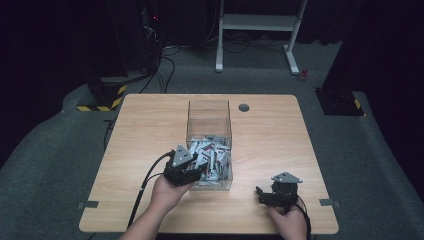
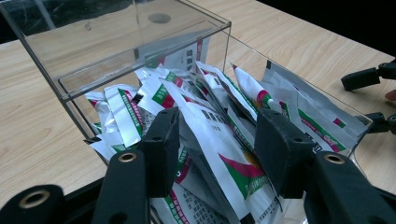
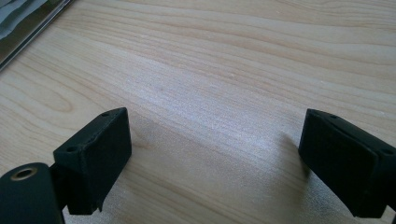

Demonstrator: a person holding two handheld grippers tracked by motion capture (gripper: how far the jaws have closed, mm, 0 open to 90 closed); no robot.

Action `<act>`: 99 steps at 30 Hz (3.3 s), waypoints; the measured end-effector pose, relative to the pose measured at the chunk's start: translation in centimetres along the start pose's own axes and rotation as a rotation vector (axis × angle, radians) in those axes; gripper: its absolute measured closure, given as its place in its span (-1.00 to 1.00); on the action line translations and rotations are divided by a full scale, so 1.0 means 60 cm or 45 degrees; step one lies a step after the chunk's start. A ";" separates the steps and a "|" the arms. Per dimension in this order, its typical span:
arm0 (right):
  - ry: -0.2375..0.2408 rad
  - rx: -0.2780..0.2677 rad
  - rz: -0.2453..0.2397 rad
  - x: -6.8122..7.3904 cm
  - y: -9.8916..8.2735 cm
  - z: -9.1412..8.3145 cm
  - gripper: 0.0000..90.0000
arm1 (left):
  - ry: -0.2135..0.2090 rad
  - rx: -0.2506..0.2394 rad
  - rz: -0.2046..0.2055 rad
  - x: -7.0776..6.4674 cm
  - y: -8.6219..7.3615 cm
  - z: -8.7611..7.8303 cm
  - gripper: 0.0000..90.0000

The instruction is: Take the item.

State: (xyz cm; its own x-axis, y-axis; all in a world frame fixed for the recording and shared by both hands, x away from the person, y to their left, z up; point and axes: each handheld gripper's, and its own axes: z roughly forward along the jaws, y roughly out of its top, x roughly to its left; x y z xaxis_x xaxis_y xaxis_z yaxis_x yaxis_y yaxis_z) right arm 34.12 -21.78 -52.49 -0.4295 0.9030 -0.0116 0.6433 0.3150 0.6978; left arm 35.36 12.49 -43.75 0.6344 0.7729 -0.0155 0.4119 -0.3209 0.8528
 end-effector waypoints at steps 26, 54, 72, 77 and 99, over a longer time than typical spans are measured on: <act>0.003 0.002 -0.005 0.001 0.000 0.000 -0.80 | -0.052 -0.048 -0.045 -0.009 -0.020 -0.012 0.81; 0.005 0.002 -0.007 0.001 0.000 -0.001 -0.80 | -0.044 -0.151 -0.097 0.006 -0.012 -0.032 0.98; 0.005 0.002 -0.007 0.001 0.000 -0.001 -0.80 | -0.031 -0.195 -0.105 0.009 -0.006 -0.043 0.98; 0.006 0.002 -0.007 0.001 0.000 -0.001 -0.79 | -0.025 -0.210 -0.102 0.011 -0.004 -0.048 0.98; 0.006 0.001 -0.011 0.001 -0.001 -0.001 -0.80 | -0.032 -0.275 -0.087 0.012 0.006 -0.064 0.99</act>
State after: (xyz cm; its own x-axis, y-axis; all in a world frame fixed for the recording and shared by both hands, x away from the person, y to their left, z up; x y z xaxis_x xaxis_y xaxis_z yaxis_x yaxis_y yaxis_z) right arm 34.05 -21.76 -52.48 -0.4380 0.8989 -0.0142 0.6399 0.3228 0.6973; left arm 33.47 15.03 -41.47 0.6267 0.7743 -0.0878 0.3067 -0.1415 0.9412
